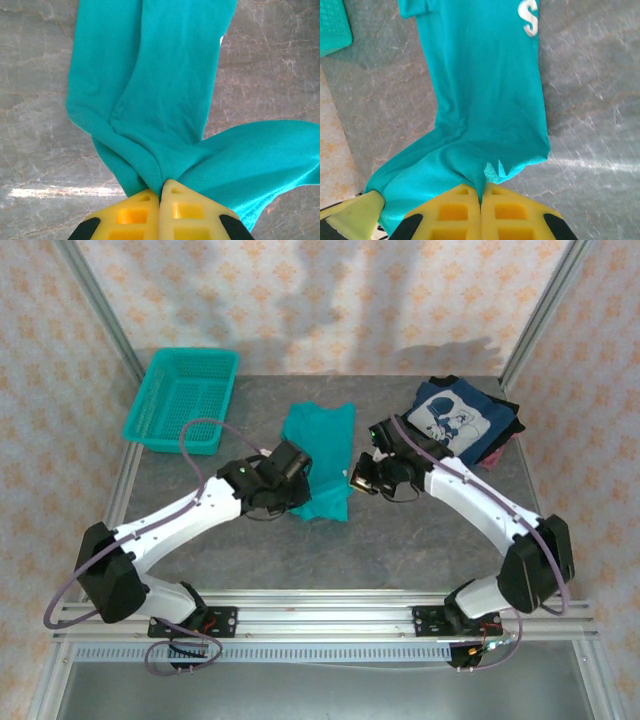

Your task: Fold and stack the t-shirts

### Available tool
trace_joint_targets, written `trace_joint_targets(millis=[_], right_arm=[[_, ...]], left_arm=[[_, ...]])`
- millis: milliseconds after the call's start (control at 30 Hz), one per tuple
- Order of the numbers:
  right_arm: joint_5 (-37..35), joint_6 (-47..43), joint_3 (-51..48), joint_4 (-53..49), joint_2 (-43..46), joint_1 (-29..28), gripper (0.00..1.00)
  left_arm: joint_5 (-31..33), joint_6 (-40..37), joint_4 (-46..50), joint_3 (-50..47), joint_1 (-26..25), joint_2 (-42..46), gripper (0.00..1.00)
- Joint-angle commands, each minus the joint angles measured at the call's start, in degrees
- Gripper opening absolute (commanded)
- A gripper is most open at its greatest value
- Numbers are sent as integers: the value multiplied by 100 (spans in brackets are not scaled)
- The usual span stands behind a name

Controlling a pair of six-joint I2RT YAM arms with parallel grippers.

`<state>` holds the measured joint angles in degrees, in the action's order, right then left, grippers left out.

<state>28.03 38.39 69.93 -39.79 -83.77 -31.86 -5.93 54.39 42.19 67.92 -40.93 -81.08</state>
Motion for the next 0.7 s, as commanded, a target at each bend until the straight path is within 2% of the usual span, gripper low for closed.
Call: trace_joint_targets(millis=[0, 333, 667], right_arm=[[-219, -230, 520, -141, -357, 99, 0], [-395, -277, 1503, -291, -1504, 230, 0], [-634, -209, 2277, -485, -2409, 361, 0]], left_arm=[[-344, -498, 100, 249, 331, -181, 0], [-1267, -958, -282, 666, 1309, -1008, 0], [-1912, -1322, -497, 1381, 1795, -2219, 0]])
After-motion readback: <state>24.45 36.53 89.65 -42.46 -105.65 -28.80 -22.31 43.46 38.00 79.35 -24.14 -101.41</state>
